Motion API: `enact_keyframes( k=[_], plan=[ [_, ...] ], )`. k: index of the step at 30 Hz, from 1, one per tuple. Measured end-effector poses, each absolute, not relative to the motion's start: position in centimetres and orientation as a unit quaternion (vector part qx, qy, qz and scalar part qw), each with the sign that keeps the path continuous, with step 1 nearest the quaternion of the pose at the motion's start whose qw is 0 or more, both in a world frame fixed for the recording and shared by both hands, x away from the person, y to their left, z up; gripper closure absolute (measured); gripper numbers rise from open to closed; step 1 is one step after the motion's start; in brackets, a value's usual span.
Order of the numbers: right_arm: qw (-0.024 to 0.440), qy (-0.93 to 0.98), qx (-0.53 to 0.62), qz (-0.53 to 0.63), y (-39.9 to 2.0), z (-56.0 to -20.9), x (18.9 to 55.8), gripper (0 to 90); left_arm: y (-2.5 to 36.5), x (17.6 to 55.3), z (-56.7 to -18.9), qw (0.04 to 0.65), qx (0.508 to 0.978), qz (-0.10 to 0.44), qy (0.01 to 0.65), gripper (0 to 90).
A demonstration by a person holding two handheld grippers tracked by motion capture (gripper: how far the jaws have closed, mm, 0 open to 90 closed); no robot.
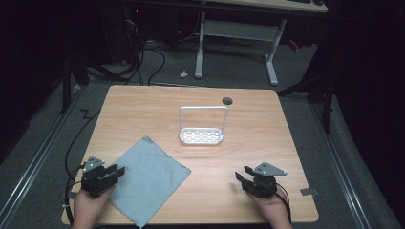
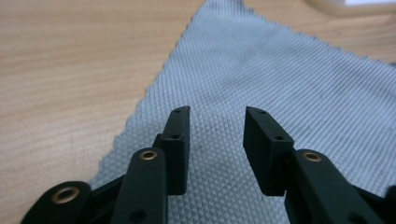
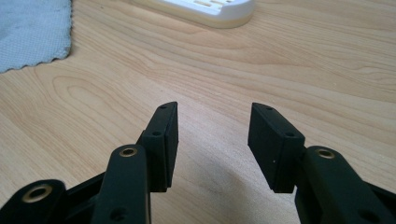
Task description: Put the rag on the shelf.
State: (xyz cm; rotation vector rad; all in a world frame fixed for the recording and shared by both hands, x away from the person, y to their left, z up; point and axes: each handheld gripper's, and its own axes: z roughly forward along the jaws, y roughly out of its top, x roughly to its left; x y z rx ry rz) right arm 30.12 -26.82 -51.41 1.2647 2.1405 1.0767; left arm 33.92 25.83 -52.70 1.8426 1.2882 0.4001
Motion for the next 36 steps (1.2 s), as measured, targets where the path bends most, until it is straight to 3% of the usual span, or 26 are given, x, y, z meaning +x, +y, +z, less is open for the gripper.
enact_keyframes(
  k=[8,12,13,15,21,29,36],
  plan=[
    [0.208,0.772,0.456,0.390,-27.0,-51.6,30.2,53.6,24.9,33.5,-52.5,0.417,0.750,0.162,0.487,58.4],
    [0.208,0.773,0.453,0.392,-26.9,-51.5,30.1,53.6,24.1,32.9,-51.9,0.423,0.773,0.143,0.450,72.8],
    [0.207,0.773,0.453,0.394,-26.8,-51.5,30.1,53.5,23.8,32.5,-51.7,0.415,0.785,0.144,0.437,89.9],
    [0.207,0.772,0.454,0.394,-26.8,-51.4,30.1,53.5,21.8,30.9,-51.1,0.389,0.828,0.142,0.379,89.9],
    [0.208,0.773,0.449,0.398,-26.6,-51.3,30.1,53.4,18.3,29.9,-51.9,0.361,0.860,0.105,0.344,89.9],
    [0.205,0.776,0.443,0.399,-26.4,-51.3,30.1,53.4,15.7,30.1,-52.4,0.366,0.868,0.091,0.324,89.8],
    [0.202,0.781,0.439,0.395,-26.0,-51.5,30.2,53.4,10.7,30.0,-52.6,0.382,0.877,0.073,0.283,89.8]
  ],
)
